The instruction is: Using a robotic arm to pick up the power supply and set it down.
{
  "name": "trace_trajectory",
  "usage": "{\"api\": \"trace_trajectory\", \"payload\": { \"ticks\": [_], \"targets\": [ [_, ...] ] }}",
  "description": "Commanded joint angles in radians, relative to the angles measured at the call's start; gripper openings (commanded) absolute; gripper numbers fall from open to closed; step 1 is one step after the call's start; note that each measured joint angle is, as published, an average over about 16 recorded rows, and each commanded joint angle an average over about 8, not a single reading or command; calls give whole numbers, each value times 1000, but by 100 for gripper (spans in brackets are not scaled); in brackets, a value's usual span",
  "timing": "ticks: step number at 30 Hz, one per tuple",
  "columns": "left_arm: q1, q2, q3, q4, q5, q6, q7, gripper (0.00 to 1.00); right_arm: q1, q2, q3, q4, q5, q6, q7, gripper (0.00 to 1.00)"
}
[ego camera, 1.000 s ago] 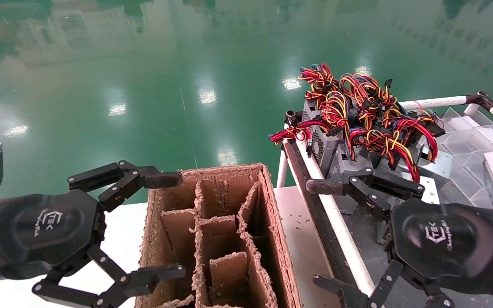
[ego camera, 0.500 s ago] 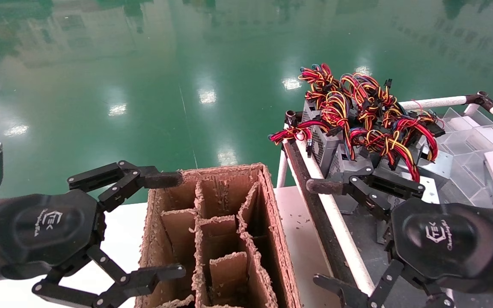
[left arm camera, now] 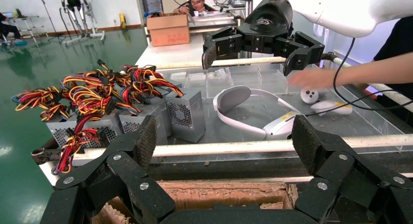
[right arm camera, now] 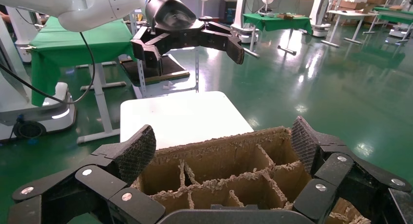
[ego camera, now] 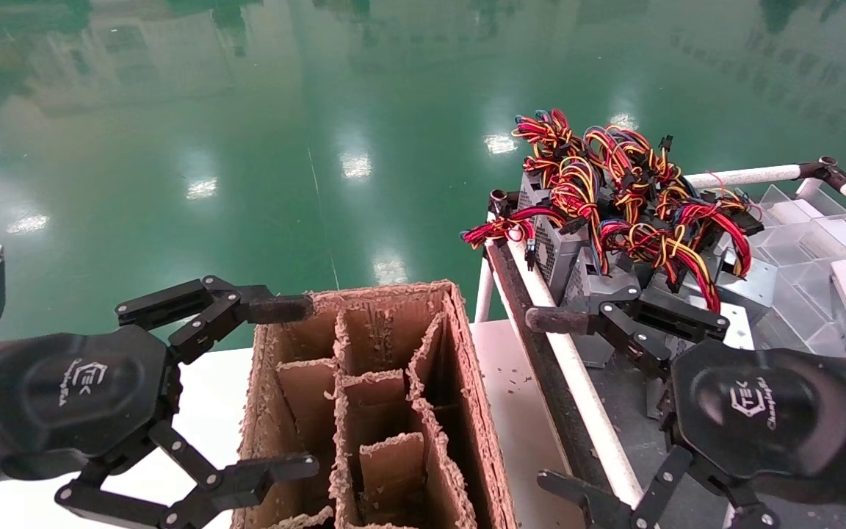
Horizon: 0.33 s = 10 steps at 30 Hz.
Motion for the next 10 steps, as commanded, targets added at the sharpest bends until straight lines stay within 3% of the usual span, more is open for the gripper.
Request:
{"api": "trace_trajectory", "payload": {
  "ticks": [1, 10],
  "targets": [
    [0, 0, 0, 0, 0, 0, 0, 100, 0, 0, 0, 0, 0, 0, 0, 100],
    [0, 0, 0, 0, 0, 0, 0, 100, 0, 0, 0, 0, 0, 0, 0, 100]
  ]
}}
